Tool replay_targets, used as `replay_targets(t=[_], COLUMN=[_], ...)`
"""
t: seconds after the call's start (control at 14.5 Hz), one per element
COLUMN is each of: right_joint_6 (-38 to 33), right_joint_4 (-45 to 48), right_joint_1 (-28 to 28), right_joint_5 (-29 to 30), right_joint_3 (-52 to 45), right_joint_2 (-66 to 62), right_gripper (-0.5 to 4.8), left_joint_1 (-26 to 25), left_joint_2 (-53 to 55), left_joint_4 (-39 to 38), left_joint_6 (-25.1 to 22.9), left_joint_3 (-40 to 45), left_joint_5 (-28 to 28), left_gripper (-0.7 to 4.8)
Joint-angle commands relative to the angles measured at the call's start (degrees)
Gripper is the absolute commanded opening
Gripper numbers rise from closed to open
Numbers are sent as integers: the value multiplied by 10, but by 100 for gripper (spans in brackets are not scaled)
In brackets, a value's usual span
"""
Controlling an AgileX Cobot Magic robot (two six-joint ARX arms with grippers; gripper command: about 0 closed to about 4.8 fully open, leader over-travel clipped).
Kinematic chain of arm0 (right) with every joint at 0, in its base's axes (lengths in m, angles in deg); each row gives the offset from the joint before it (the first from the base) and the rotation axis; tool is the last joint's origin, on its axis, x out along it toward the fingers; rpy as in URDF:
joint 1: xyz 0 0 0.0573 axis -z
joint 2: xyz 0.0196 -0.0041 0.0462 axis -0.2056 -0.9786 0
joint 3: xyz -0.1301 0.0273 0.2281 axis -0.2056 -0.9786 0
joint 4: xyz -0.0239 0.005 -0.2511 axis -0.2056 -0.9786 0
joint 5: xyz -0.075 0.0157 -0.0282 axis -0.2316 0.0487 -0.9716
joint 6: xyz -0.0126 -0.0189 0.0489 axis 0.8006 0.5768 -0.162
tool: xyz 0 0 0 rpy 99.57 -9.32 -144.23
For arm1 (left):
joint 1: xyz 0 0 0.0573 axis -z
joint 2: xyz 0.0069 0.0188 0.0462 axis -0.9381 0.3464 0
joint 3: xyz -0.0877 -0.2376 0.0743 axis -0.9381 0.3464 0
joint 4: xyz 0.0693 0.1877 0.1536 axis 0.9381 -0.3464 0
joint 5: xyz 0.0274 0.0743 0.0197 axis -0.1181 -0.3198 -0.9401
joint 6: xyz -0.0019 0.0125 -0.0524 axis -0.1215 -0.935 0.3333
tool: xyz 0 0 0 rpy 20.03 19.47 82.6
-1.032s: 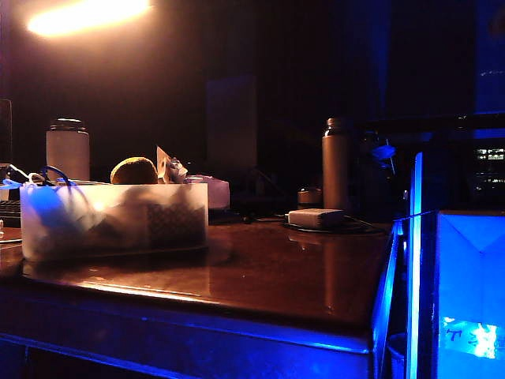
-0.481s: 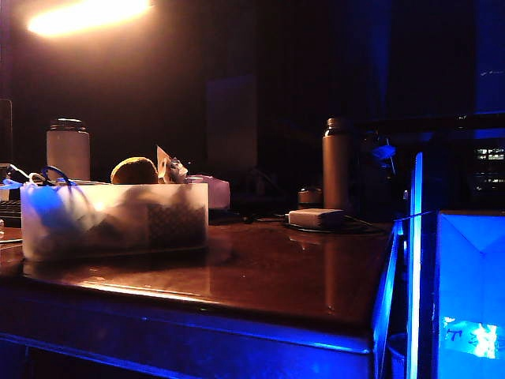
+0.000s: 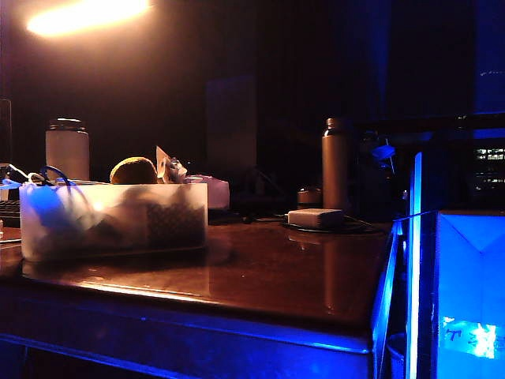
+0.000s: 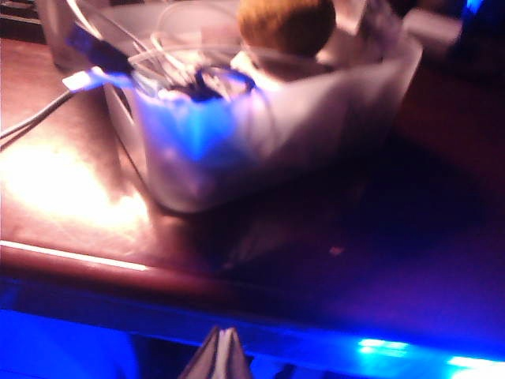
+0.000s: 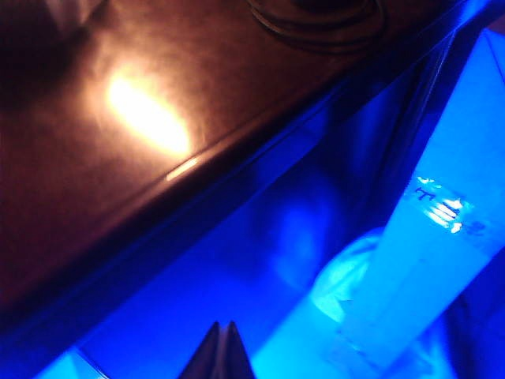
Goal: Pick up the kiwi and place it into the translucent box.
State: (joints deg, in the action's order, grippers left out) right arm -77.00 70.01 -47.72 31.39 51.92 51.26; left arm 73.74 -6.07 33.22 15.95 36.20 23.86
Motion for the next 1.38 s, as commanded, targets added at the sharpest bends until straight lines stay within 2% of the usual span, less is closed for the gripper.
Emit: replay_targets(t=[0.07, 0.41, 0.55, 1.38], right_joint_6=[-7, -7, -7, -7], right_joint_4=[5, 5, 5, 5], right_joint_1=[0, 0, 0, 0], right_joint_5=[-8, -10, -10, -10], right_joint_3=[-2, -2, -2, -2], right_joint_2=[0, 0, 0, 0], right_gripper=[-1, 0, 0, 0], left_joint_1=[2, 1, 2, 1], left_joint_2=[0, 1, 0, 0], left_joint_4=[15, 12, 13, 13], left_joint_6=[-16, -33, -6, -7], left_joint_3=[18, 36, 36, 36], left_joint_5=[-1, -6, 3, -2], left_gripper=[-6, -5, -5, -5])
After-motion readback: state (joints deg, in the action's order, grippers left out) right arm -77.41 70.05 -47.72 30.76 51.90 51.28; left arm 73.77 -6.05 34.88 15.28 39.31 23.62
